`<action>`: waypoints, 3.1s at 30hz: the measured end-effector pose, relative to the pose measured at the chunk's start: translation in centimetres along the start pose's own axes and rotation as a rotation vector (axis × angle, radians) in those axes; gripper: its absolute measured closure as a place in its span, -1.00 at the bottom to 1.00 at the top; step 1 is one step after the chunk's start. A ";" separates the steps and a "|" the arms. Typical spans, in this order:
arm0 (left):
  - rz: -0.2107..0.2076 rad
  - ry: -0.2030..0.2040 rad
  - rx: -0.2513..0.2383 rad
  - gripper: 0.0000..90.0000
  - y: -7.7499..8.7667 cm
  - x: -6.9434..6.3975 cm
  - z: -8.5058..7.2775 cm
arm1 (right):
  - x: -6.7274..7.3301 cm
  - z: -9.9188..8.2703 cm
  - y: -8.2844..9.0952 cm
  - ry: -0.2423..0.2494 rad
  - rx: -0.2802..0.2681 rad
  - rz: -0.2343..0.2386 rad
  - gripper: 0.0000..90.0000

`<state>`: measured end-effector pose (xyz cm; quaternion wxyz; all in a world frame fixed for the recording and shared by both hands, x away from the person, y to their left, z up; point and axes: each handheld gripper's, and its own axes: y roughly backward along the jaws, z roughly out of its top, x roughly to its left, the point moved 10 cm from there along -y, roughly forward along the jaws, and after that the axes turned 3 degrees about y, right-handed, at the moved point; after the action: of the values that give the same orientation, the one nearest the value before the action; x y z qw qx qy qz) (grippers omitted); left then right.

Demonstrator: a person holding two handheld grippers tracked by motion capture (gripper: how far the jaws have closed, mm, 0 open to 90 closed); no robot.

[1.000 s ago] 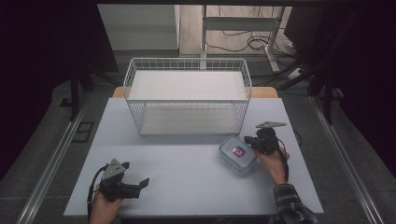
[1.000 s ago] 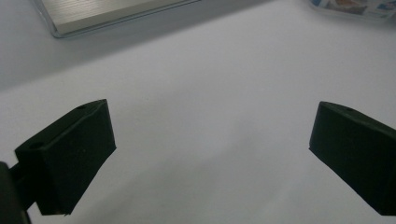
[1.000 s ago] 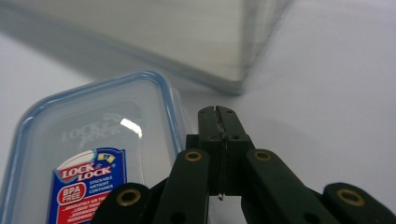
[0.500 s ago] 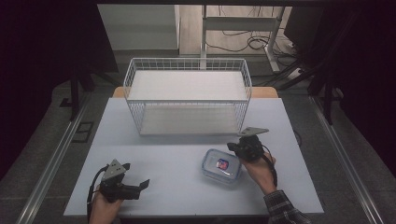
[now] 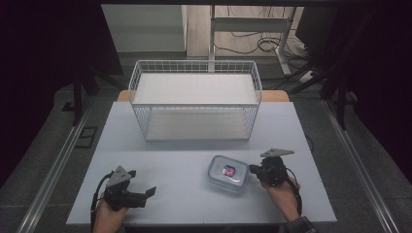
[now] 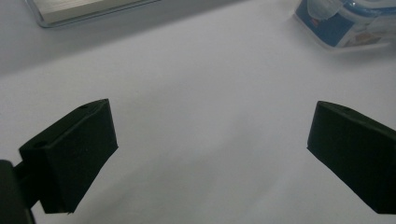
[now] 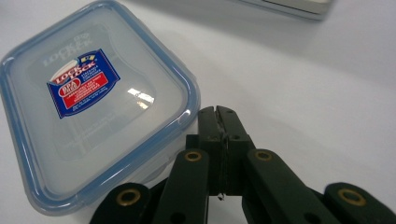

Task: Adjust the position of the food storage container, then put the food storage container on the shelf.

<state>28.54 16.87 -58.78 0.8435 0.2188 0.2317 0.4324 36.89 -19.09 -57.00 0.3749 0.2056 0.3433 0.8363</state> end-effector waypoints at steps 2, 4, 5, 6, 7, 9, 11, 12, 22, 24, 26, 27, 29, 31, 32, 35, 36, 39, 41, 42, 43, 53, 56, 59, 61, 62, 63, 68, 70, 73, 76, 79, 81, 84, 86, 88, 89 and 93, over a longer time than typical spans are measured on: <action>0.000 0.002 0.000 -0.98 0.0 0.0 0.0 | 0.2 0.1 -0.3 0.000 0.002 0.009 0.98; -0.001 0.001 0.002 -0.98 0.0 0.0 0.0 | 1.0 0.7 -1.1 0.008 0.002 0.027 0.98; -0.001 0.001 0.001 -0.98 0.0 0.0 0.0 | 1.3 1.0 -1.5 0.002 0.000 0.038 0.98; -0.001 0.001 0.003 -0.98 -0.1 0.0 0.0 | 1.6 1.2 -1.8 0.004 -0.001 0.049 0.98; -0.001 0.001 0.003 -0.98 -0.1 0.0 0.0 | 1.6 1.2 -1.8 0.004 -0.001 0.049 0.98; 0.001 0.000 0.004 -0.98 -0.1 0.0 0.0 | 2.2 1.6 -2.4 -0.012 0.003 0.069 0.98; -0.001 0.000 0.006 -0.98 -0.1 0.0 0.0 | 2.9 2.1 -3.2 -0.027 0.007 0.093 0.98; -0.001 0.000 0.006 -0.98 -0.1 0.0 0.0 | 3.1 2.2 -3.4 -0.025 0.010 0.097 0.98; -0.007 -0.003 0.010 -0.97 -0.1 -0.2 -0.1 | 5.6 3.6 -5.7 0.043 0.023 0.134 0.98; -0.008 -0.001 0.013 -0.97 0.0 -0.2 -0.1 | 5.2 3.9 -5.4 0.089 0.010 0.082 0.97; -0.022 0.012 0.030 -0.93 0.1 -0.3 -0.1 | 4.4 4.1 -4.2 0.153 -0.019 0.029 0.86; -0.022 0.012 0.030 -0.91 0.1 -0.3 -0.1 | 4.4 4.1 -4.2 0.153 -0.019 0.029 0.86; -0.023 0.014 0.045 -0.90 0.1 -0.4 -0.2 | 4.0 3.9 -3.0 0.174 -0.044 0.018 0.73; -0.010 0.003 0.054 -0.89 0.0 -0.5 -0.3 | 3.9 3.5 -2.0 0.184 -0.059 0.027 0.60; -0.004 -0.002 0.055 -0.89 0.0 -0.5 -0.4 | 4.0 3.2 -1.5 0.186 -0.067 0.034 0.51; 0.007 -0.024 0.041 -0.93 -0.1 -0.4 -0.4 | 4.7 1.6 -0.4 0.183 -0.057 0.098 -0.20; 0.010 -0.028 0.036 -0.94 -0.1 -0.3 -0.3 | 4.8 1.3 -0.4 0.178 -0.056 0.107 -0.31; -0.001 -0.031 0.009 -0.95 0.0 -0.2 -0.2 | 5.1 1.0 -0.3 0.169 -0.058 0.125 -0.53; -0.013 -0.019 -0.005 -0.95 0.1 -0.2 0.0 | 5.3 1.0 -0.3 0.172 -0.062 0.123 -0.65; -0.022 -0.003 0.000 -0.94 0.1 -0.2 0.1 | 5.5 1.3 -0.3 0.186 -0.073 0.116 -0.67; -0.024 0.001 0.004 -0.94 0.2 -0.2 0.1 | 5.6 1.3 -0.3 0.187 -0.073 0.117 -0.67; -0.096 0.005 0.000 -0.95 -0.4 -1.7 1.6 | 6.5 1.8 -0.2 0.204 -0.058 0.132 -0.55; -0.125 -0.010 -0.008 -0.91 -1.4 -2.5 3.0 | 6.9 2.5 -0.2 0.212 -0.082 0.128 -0.50; -0.152 -0.022 -0.008 -0.86 -2.6 -3.1 4.0 | 7.3 3.1 -0.3 0.197 -0.109 0.143 -0.49; -0.172 -0.021 -0.001 -0.86 -3.1 -3.4 4.3 | 7.5 3.3 -0.3 0.193 -0.116 0.148 -0.49; -0.182 -0.027 0.004 -0.84 -3.4 -3.7 4.5 | 7.8 3.5 -0.5 0.187 -0.118 0.156 -0.49; -0.186 -0.040 0.011 -0.83 -3.9 -3.9 4.7 | 7.8 3.6 -0.6 0.189 -0.122 0.156 -0.49; -0.216 -0.102 0.039 -0.81 -6.5 -5.7 6.0 | 8.5 4.0 -2.0 0.173 -0.113 0.181 -0.51; -0.226 -0.115 0.058 -0.82 -7.6 -6.2 6.2 | 8.7 4.0 -2.6 0.174 -0.105 0.184 -0.53; -0.257 -0.079 0.083 -0.86 -8.9 -6.5 6.1 | 8.6 3.7 -3.6 0.158 -0.077 0.207 -0.61; -0.333 -0.024 0.106 -0.89 -9.9 -6.7 5.7 | 8.7 3.5 -3.9 0.124 -0.066 0.232 -0.64; -0.412 0.005 0.137 -0.80 -10.0 -7.4 5.2 | 9.1 3.0 -4.3 0.066 -0.021 0.313 -0.66; -0.440 0.024 0.153 -0.71 -9.8 -7.9 5.0 | 9.7 2.5 -4.3 0.039 0.004 0.361 -0.63; -0.409 0.012 0.154 -0.59 -9.4 -8.1 5.0 | 9.7 2.4 -3.8 0.052 0.003 0.347 -0.47; -0.407 0.016 0.150 -0.51 -8.9 -7.9 4.9 | 9.6 2.3 -3.6 0.045 0.003 0.348 -0.41; -0.424 0.050 0.155 -0.31 -8.1 -7.9 4.5 | 9.5 1.9 -3.1 0.009 0.007 0.374 -0.23; -0.424 0.050 0.155 -0.25 -8.1 -7.9 4.5 | 9.5 1.9 -3.1 0.009 0.007 0.374 -0.23; -0.415 0.036 0.146 -0.14 -7.1 -8.0 4.1 | 9.7 1.3 -2.3 -0.007 0.008 0.414 -0.04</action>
<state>31.22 5.72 -57.92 0.8922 0.2191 0.3174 0.2352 32.66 -10.00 -56.98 0.1957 0.2762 0.2957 0.8933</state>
